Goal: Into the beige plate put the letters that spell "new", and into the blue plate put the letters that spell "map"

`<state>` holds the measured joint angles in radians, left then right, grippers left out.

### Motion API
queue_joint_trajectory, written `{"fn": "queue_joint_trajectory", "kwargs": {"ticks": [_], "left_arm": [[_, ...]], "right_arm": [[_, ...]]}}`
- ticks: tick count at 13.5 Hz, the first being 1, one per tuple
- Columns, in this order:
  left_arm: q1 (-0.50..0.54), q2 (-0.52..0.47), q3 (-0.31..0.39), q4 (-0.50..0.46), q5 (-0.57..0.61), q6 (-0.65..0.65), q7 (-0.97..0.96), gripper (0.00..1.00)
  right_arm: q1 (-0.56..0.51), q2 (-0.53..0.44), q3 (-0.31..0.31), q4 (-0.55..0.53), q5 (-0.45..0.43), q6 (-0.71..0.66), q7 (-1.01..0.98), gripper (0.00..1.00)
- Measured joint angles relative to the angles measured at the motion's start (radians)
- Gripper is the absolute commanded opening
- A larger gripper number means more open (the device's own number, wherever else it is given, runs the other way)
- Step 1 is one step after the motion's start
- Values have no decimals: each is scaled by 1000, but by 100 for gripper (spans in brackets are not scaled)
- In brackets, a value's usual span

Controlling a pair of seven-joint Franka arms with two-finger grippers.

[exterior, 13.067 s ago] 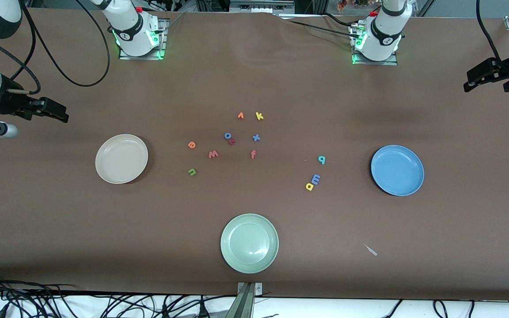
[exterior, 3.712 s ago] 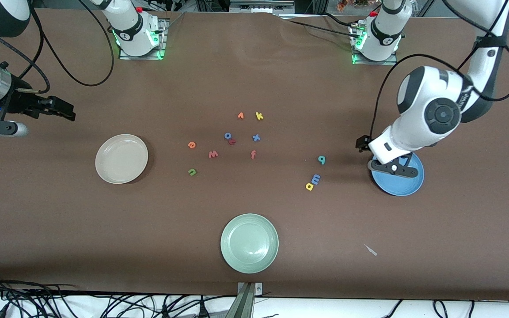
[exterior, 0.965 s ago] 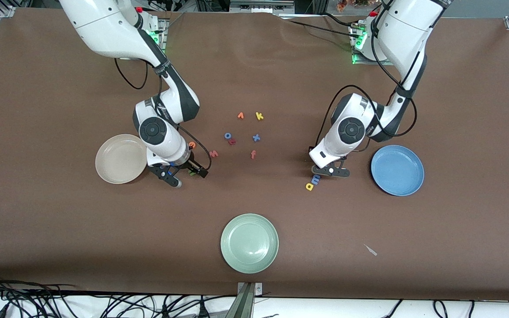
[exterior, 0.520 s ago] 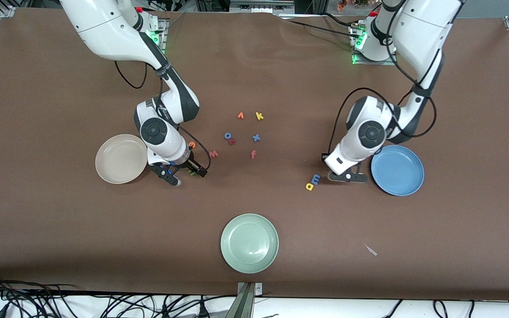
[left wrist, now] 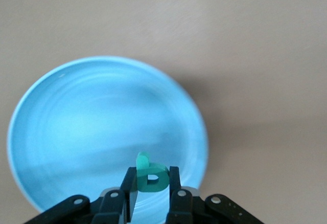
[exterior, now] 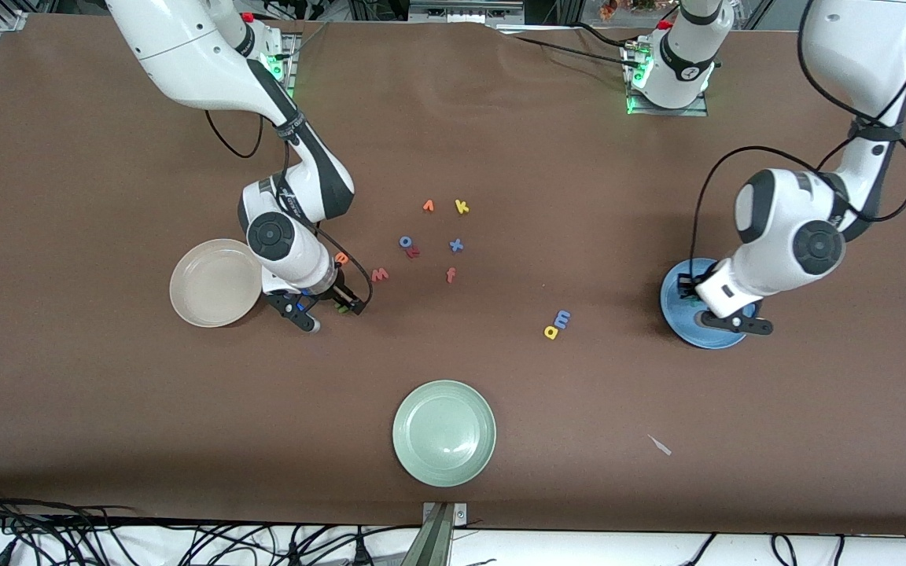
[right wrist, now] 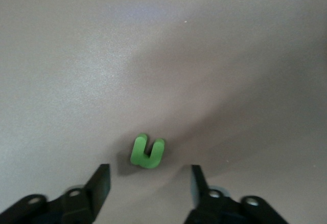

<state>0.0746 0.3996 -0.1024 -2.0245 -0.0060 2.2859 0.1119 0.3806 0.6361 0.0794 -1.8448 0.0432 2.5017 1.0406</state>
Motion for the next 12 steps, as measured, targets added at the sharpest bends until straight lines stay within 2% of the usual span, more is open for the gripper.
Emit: {"fn": "queue_joint_trajectory", "kwargs": {"ticks": [1, 3, 4, 8, 12], "left_arm": [[8, 1, 0, -8, 0, 0, 10, 37], [8, 4, -2, -20, 0, 4, 26, 69], [8, 7, -1, -23, 0, 12, 41, 75], [-2, 14, -4, -23, 0, 53, 73, 76], [-118, 16, -21, -20, -29, 131, 67, 82]], "right_arm": [[0, 7, 0, 4, 0, 2, 0, 60], [0, 17, 0, 10, 0, 5, 0, 56], [0, 17, -1, 12, 0, 5, 0, 53], [-2, 17, -1, 14, 0, 5, 0, 50], [-3, 18, -1, 16, 0, 4, 0, 50]]}}
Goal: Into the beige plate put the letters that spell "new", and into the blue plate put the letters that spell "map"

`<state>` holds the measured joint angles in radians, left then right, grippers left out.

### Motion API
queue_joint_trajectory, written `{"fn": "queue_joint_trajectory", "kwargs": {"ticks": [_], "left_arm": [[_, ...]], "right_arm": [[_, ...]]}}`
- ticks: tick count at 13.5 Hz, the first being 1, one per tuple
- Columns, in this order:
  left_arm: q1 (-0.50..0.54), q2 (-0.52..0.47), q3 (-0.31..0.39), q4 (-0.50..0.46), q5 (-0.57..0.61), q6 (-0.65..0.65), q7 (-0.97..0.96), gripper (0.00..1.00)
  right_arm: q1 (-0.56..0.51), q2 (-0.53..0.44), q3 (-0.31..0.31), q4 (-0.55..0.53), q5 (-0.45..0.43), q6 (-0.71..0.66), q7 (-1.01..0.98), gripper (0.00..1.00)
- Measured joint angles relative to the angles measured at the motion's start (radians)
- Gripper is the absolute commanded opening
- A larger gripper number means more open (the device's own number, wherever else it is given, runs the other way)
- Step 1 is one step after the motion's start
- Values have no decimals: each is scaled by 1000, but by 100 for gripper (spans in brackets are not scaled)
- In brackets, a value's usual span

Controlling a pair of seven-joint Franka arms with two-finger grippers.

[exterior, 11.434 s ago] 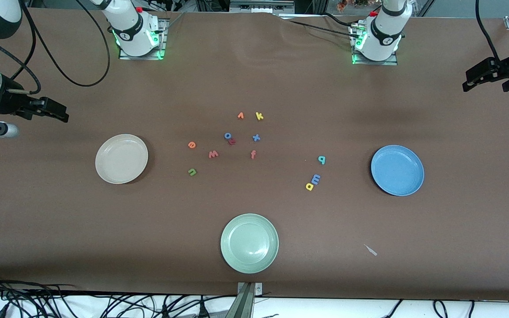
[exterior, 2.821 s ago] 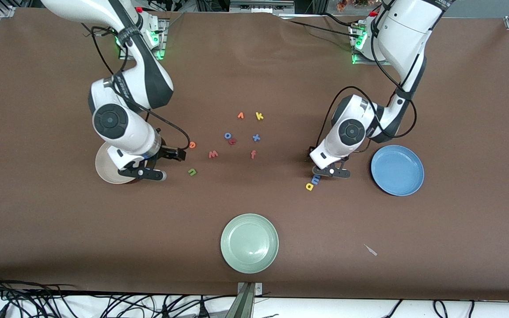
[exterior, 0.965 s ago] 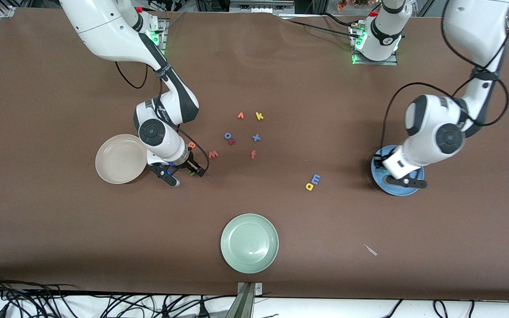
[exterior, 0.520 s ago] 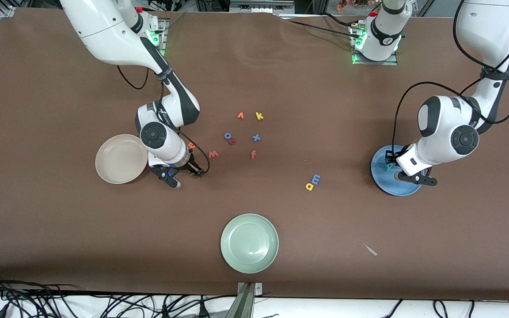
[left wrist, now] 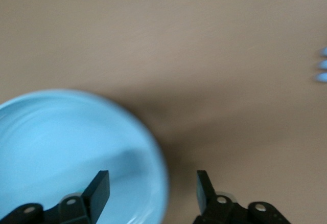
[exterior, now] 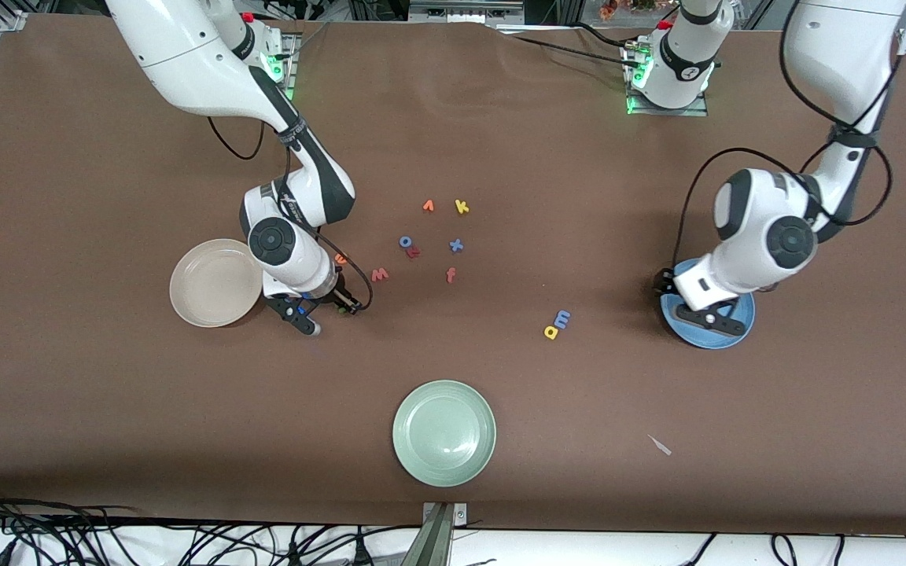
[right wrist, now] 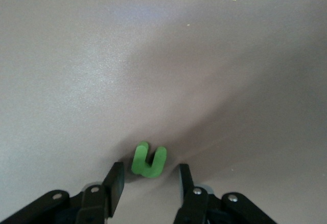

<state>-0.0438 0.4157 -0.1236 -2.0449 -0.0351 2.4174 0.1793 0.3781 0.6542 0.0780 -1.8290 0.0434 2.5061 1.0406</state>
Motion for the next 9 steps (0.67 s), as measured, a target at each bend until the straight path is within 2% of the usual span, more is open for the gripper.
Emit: {"fn": "queue_joint_trajectory", "kwargs": {"ticks": [4, 6, 9], "left_arm": [[-214, 48, -3, 17, -209, 91, -23, 82], [-276, 91, -2, 28, -232, 156, -67, 82], [-301, 148, 11, 84, -233, 185, -79, 82]], "right_arm": [[-1, 5, -1, 10, 0, -1, 0, 50], [-3, 6, -1, 12, 0, -1, -3, 50], [-10, 7, -1, 13, 0, -1, -9, 46]]}}
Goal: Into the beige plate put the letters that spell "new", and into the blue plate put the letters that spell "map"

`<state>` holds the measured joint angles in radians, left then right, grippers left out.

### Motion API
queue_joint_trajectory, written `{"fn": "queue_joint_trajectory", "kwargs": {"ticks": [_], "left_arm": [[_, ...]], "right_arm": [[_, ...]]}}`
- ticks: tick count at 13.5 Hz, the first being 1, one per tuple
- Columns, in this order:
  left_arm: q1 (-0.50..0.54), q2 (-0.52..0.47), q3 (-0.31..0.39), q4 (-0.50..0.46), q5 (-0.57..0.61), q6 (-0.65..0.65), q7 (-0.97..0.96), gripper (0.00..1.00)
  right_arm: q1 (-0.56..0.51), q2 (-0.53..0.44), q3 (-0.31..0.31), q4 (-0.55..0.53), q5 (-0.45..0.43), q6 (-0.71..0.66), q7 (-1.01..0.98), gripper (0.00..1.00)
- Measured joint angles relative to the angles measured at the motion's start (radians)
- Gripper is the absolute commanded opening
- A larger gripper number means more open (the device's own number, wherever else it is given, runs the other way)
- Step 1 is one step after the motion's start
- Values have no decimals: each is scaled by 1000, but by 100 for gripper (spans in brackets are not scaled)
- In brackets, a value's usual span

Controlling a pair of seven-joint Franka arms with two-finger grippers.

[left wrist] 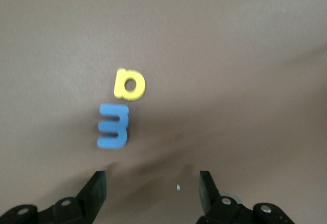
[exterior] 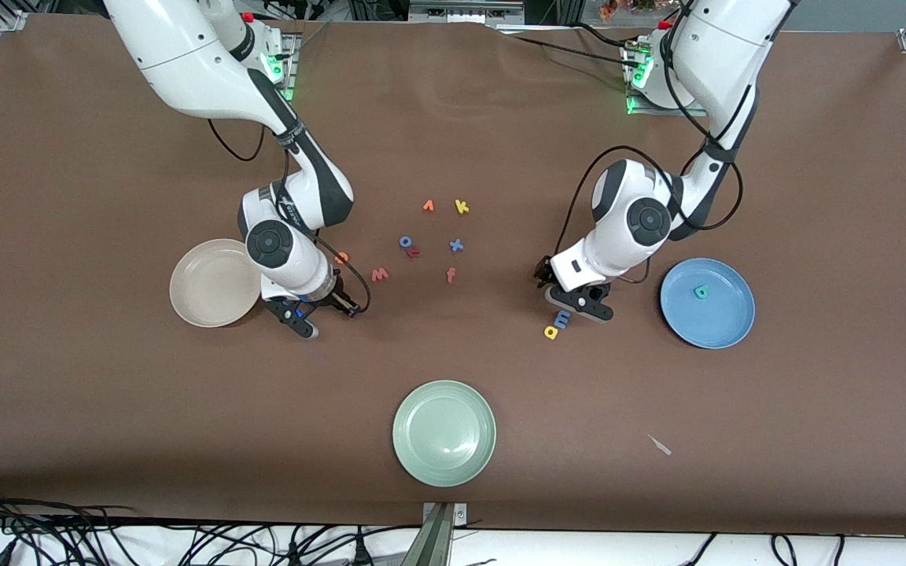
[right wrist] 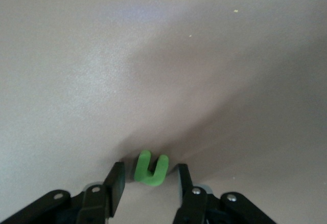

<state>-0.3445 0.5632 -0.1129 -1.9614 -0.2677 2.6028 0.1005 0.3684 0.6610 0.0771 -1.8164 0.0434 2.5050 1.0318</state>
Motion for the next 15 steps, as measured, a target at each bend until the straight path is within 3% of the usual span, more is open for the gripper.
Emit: {"fn": "queue_joint_trajectory", "kwargs": {"ticks": [3, 5, 11, 15], "left_arm": [[1, 19, 29, 34, 0, 7, 4, 78], [0, 25, 34, 35, 0, 19, 7, 69], [-18, 54, 36, 48, 15, 51, 24, 70], [-18, 66, 48, 53, 30, 66, 30, 69]], "right_arm": [[-2, 0, 0, 0, 0, -2, -2, 35], [-3, -1, -1, 0, 0, -6, -2, 30], [-3, 1, -1, 10, 0, -12, -12, 16], [-4, 0, -2, 66, 0, -136, -67, 8]]}}
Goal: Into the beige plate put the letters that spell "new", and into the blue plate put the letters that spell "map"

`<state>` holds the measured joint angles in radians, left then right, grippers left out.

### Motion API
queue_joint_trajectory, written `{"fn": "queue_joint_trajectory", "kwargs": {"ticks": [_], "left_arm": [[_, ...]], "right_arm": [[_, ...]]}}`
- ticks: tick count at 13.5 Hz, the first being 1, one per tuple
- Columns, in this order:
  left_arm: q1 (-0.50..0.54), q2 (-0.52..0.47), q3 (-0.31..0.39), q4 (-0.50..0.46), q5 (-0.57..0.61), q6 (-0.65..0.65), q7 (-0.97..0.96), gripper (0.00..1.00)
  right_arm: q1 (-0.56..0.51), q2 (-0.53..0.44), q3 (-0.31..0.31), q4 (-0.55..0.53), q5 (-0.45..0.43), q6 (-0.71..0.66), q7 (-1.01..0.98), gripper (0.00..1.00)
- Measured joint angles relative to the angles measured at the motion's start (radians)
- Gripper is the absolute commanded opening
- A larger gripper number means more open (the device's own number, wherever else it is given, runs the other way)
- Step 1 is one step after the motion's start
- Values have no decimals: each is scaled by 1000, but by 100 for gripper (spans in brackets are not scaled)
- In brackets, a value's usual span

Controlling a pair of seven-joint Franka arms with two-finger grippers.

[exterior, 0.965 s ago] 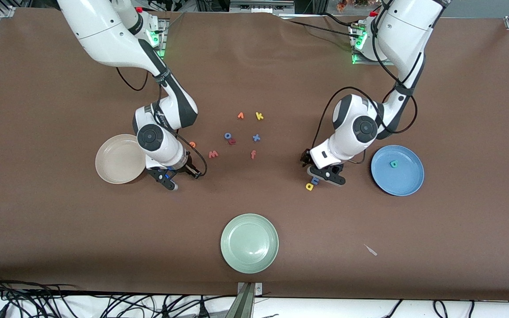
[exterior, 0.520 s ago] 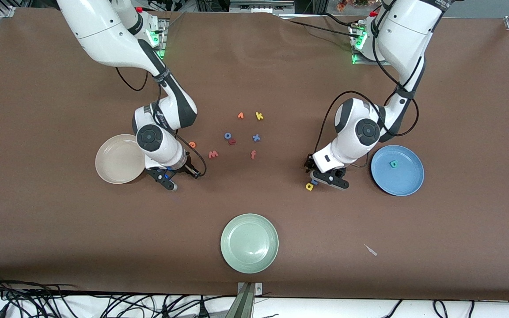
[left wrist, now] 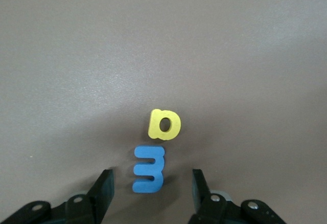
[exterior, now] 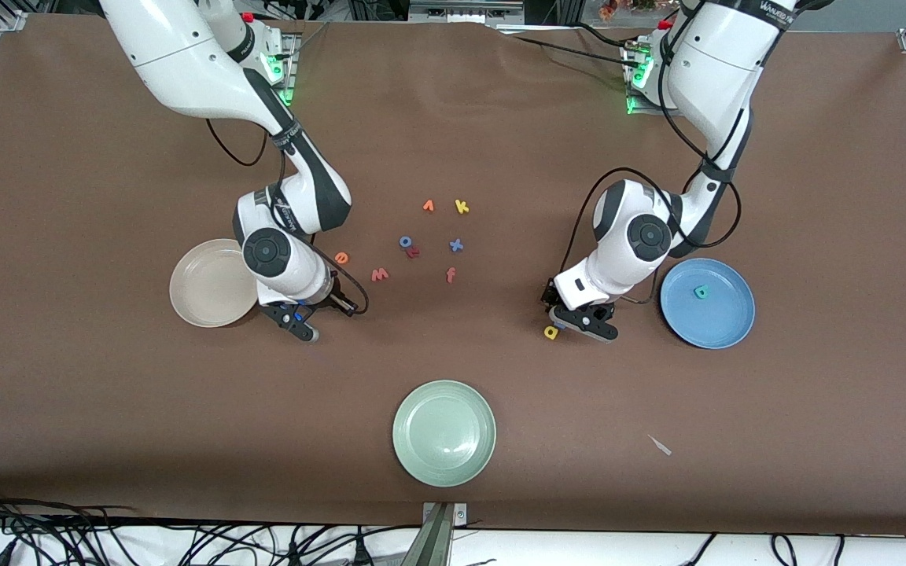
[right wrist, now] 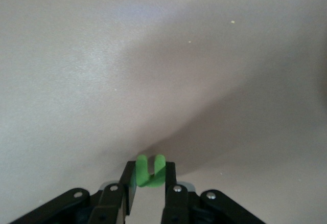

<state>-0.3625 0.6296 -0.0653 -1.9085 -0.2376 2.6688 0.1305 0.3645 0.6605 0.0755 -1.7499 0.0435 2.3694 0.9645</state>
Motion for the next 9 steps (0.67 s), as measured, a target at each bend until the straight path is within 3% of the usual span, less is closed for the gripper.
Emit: {"fn": "queue_joint_trajectory", "kwargs": {"ticks": [2, 6, 9], "left_arm": [[0, 4, 0, 0, 0, 4, 3, 44], [-10, 9, 0, 3, 0, 13, 6, 41], [-11, 9, 1, 3, 3, 14, 7, 25]], "right_arm": [[-1, -1, 0, 13, 0, -17, -15, 8], [-3, -46, -33, -6, 0, -99, -190, 7], [-13, -143, -73, -113, 0, -96, -335, 7]]}}
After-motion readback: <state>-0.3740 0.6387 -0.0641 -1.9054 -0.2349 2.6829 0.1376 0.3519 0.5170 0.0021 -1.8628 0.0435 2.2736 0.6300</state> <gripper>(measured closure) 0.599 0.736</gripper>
